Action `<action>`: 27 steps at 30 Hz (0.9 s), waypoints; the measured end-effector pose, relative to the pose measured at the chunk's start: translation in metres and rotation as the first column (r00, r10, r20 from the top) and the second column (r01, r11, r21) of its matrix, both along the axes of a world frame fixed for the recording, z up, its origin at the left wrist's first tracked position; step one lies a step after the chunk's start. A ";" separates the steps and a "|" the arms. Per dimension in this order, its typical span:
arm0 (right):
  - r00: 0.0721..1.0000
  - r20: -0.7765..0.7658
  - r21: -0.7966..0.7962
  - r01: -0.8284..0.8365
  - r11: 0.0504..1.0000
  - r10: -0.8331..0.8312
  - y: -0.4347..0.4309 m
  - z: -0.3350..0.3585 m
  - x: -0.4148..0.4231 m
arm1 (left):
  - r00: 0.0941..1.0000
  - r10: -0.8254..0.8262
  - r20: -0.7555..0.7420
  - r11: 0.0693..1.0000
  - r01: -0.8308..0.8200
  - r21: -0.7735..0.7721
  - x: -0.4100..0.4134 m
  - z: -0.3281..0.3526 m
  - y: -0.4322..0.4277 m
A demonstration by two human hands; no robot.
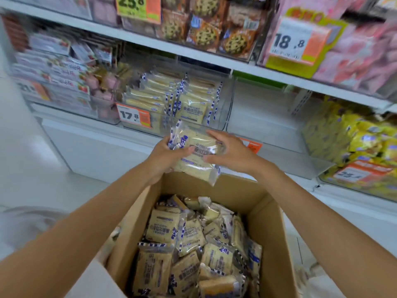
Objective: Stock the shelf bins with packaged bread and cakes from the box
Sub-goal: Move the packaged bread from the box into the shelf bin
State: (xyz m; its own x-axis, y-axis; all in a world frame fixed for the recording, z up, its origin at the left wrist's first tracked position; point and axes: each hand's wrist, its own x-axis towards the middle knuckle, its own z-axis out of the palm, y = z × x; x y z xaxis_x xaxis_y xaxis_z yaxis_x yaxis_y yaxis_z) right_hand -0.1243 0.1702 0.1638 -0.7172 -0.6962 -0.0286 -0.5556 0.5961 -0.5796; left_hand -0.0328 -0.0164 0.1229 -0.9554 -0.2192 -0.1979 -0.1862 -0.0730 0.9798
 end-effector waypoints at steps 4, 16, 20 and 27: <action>0.965 -0.241 -0.125 0.073 0.989 -0.102 -0.045 0.044 -0.012 | 0.991 0.027 -0.130 0.989 -0.046 -0.143 -0.023 0.048 -0.037; 0.874 -0.418 0.160 0.340 0.927 -0.248 -0.105 0.010 -0.116 | 0.953 -0.304 -0.012 0.652 0.199 -0.732 -0.175 0.062 -0.114; 0.915 -0.289 0.177 0.340 0.923 -0.282 -0.106 -0.011 -0.127 | 0.905 -0.397 0.153 0.335 0.298 -0.894 -0.208 0.054 -0.112; 0.930 -0.244 0.271 0.339 0.901 -0.276 -0.115 -0.013 -0.139 | 0.878 -0.424 0.223 0.293 0.366 -0.883 -0.215 0.041 -0.144</action>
State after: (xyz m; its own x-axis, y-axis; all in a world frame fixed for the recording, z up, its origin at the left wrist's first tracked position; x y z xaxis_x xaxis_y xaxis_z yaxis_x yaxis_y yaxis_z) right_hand -0.2632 0.0553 0.1512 -0.9066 -0.4200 -0.0400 -0.3990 0.8843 -0.2424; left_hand -0.2476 -0.1604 0.1635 -0.9800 0.1710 -0.1017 0.1122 0.8971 0.4274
